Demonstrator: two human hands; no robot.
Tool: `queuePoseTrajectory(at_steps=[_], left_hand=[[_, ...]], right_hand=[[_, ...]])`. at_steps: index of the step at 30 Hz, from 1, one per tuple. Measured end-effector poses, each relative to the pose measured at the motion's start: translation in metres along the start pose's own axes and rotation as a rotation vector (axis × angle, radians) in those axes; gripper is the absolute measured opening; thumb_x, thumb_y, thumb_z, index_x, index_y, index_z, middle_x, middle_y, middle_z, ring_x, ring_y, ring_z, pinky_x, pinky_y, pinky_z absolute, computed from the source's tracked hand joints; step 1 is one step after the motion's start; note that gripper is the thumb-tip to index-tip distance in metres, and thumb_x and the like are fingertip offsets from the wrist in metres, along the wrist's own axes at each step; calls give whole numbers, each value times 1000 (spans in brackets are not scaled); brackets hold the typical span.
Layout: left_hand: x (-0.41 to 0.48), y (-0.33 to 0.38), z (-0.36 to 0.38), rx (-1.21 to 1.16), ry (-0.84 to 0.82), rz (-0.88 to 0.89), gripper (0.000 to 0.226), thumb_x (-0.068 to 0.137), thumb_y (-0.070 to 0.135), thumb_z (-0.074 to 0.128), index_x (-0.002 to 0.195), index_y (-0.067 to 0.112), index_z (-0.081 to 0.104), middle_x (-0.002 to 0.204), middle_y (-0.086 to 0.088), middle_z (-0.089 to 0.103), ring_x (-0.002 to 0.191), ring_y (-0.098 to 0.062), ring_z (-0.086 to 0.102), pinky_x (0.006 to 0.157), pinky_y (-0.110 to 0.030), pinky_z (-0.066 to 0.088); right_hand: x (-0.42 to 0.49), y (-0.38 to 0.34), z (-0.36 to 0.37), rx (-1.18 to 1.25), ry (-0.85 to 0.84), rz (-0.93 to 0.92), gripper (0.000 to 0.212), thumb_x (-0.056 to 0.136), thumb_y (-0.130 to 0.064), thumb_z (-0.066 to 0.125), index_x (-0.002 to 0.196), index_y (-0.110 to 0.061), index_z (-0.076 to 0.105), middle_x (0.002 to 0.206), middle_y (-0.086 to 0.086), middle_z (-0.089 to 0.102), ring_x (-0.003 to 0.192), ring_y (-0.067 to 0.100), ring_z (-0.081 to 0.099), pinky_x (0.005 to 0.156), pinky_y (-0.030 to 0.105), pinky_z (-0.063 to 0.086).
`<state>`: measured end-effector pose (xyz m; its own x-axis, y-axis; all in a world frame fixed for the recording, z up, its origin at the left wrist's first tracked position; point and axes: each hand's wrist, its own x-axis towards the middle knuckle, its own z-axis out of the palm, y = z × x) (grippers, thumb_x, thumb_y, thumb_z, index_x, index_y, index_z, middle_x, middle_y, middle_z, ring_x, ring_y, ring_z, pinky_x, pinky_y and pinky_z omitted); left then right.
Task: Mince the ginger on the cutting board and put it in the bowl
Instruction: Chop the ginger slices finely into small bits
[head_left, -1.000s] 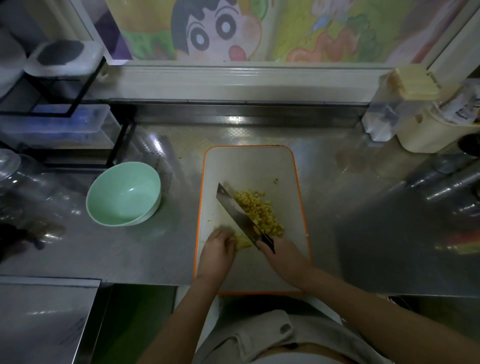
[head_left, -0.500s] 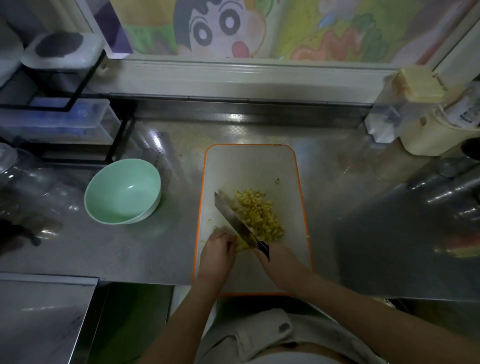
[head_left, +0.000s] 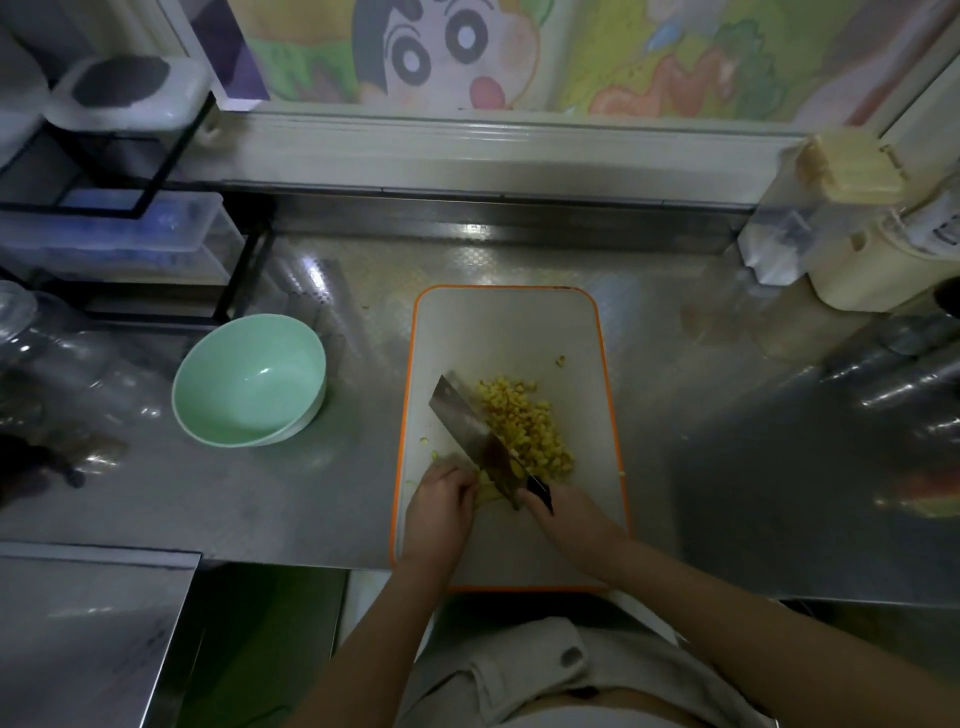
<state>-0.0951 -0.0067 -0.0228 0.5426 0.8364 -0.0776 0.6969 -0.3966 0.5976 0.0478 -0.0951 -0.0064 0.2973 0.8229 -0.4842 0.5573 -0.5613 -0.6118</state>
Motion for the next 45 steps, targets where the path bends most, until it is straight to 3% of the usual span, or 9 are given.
queuePoseTrajectory(at_steps=[9,15,20,28,33,36,38,43,45], left_hand=[[-1,3,-5,-26,-4,-13,17,87,6,57,98,5,70,101,-10,65,95,-23,57,73,-10,26],[-4,3,-6,-97,-18,-50,28,94,12,49,120,10,58,120,-8,59,111,-20,53,90,-15,32],[-9,0,-3,-35,-40,-56,21,88,7,55,106,7,65,111,-9,59,105,-21,52,84,-11,30],[-8,1,-6,-5,-8,-31,18,88,9,56,100,7,70,106,-8,62,96,-20,56,72,-8,25],[-7,2,-6,21,-7,-22,18,87,7,57,97,7,71,104,-8,63,94,-22,57,70,-10,26],[-5,0,-6,32,-13,-15,18,86,6,57,98,6,71,103,-8,63,94,-23,58,70,-11,26],[-5,0,-5,35,-13,-11,18,86,5,57,96,5,71,101,-9,64,93,-23,58,69,-11,26],[-6,-2,-3,31,-10,-9,16,84,4,59,92,6,72,96,-9,64,90,-23,58,69,-13,28],[-6,-2,-3,32,-13,-14,17,84,5,58,95,7,72,98,-9,64,91,-22,58,70,-12,27]], right_hand=[[-5,0,2,-4,75,-62,28,98,-36,42,86,-13,52,69,-5,48,59,9,45,50,20,30],[-11,-2,-5,63,88,-54,25,98,-34,44,82,-16,50,64,-10,45,57,4,43,48,18,31],[-21,-12,-8,47,50,-68,30,98,-30,44,69,-21,42,61,-7,42,53,3,40,48,15,34],[-22,-14,2,-9,50,-51,28,97,-34,44,87,-10,55,79,6,53,71,17,51,57,23,33],[-18,-15,6,-55,20,-10,30,98,-35,41,79,-13,44,65,-3,41,64,16,45,48,24,28],[-15,-16,12,-61,-3,20,37,99,-36,40,65,-23,35,60,-7,37,53,8,41,48,23,29],[-14,-17,14,-63,-4,49,37,99,-36,40,64,-26,32,61,-8,38,60,13,47,54,24,34],[-15,-16,20,-106,16,29,30,99,-35,39,93,-10,54,90,11,61,85,27,60,67,29,38],[-13,-13,15,-84,22,12,25,99,-34,41,91,-12,51,89,12,60,85,27,61,67,28,39]])
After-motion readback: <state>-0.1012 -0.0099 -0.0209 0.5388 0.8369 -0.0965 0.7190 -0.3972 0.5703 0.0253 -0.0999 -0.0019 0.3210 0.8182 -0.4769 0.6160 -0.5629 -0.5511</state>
